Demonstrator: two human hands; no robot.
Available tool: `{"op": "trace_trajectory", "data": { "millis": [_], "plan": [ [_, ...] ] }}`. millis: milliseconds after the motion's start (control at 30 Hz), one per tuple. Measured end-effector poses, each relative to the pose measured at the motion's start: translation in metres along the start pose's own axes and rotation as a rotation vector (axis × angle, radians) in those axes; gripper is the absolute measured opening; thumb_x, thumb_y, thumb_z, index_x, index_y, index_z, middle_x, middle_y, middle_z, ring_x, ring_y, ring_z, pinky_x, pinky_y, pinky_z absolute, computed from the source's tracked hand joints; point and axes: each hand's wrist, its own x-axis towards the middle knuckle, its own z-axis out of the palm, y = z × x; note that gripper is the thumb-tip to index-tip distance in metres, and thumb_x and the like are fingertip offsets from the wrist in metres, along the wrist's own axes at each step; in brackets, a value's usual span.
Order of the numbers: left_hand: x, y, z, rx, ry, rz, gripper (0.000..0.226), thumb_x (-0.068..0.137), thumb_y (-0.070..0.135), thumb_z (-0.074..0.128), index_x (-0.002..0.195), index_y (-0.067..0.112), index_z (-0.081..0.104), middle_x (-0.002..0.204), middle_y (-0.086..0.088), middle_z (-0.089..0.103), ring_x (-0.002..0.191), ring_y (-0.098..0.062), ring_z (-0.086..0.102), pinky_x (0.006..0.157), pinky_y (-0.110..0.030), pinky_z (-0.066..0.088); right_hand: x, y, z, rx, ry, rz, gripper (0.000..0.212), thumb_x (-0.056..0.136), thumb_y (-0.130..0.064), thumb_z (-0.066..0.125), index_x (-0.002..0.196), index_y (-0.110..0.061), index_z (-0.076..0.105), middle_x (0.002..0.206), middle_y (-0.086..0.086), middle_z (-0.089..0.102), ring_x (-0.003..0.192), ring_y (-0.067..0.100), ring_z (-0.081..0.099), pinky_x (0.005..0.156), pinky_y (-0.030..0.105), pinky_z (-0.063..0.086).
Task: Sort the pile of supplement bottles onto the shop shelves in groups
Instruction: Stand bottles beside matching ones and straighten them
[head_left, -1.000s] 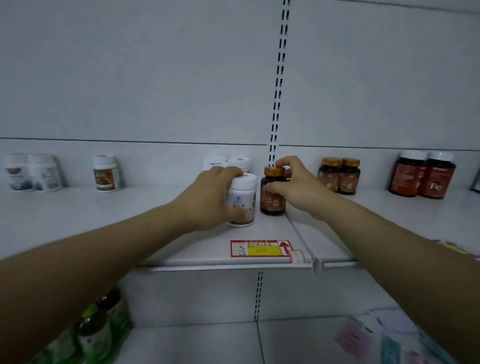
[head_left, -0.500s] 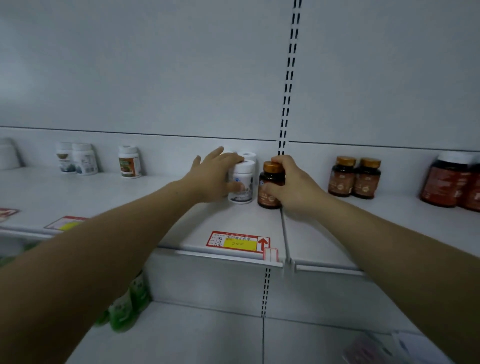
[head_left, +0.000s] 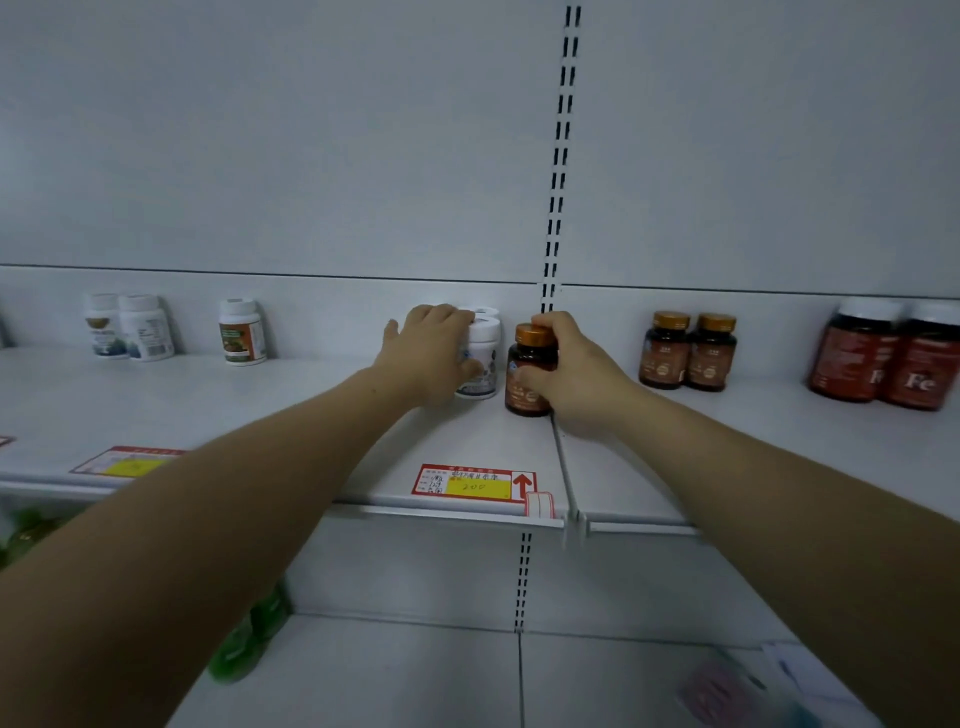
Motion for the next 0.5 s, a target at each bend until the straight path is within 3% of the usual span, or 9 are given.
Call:
{"op": "trace_trajectory", "data": {
  "millis": [133,233,333,400,500],
  "plan": [
    [0.003,0.006,-0.008,0.032,-0.041,-0.039,0.066,0.087,0.046,0.060,0.142,0.023,0.033,0.146,-0.002,0.037,0.138,-0.024,0.025,0.113,-0.061,0.011,-0.002,0.002,-0.009,-0.018,-0.007,0.010,0.056,0.091,-0.024,0.064,0.138,-0.024,0.033,0.126,0.004,0.051,0.108,0.017,0.048,0.085,0.029,0.040],
    [0.000,0.020,-0.014,0.054,0.018,0.018,0.071,0.088,0.048,0.056,0.146,0.022,0.027,0.154,-0.003,0.024,0.146,-0.023,0.008,0.114,-0.056,0.002,-0.010,0.012,-0.026,-0.064,0.047,0.025,0.055,0.089,-0.028,0.066,0.135,-0.025,0.037,0.116,-0.002,0.051,0.103,0.017,0.051,0.082,0.025,0.037],
    [-0.011,0.055,-0.019,0.007,0.079,0.131,0.068,0.088,0.048,0.055,0.146,0.021,0.030,0.154,-0.005,0.026,0.144,-0.023,0.015,0.117,-0.049,0.011,-0.018,0.029,-0.051,-0.079,0.128,0.073,0.057,0.088,-0.029,0.067,0.136,-0.026,0.037,0.115,-0.004,0.048,0.102,0.015,0.048,0.083,0.025,0.037],
    [-0.021,0.085,-0.019,-0.096,-0.034,0.153,0.067,0.088,0.049,0.056,0.145,0.022,0.033,0.150,-0.005,0.033,0.137,-0.024,0.030,0.113,-0.045,0.025,-0.025,0.043,-0.068,-0.068,0.161,0.118,0.060,0.088,-0.027,0.067,0.139,-0.026,0.035,0.119,-0.004,0.047,0.105,0.016,0.048,0.086,0.026,0.037],
    [-0.035,0.128,-0.010,-0.192,-0.384,0.114,0.068,0.087,0.057,0.053,0.144,0.024,0.034,0.147,-0.005,0.036,0.129,-0.026,0.041,0.105,-0.037,0.036,-0.034,0.063,-0.089,-0.055,0.179,0.155,0.063,0.086,-0.025,0.069,0.139,-0.028,0.035,0.126,-0.001,0.050,0.113,0.020,0.051,0.090,0.029,0.040]
  ]
}}
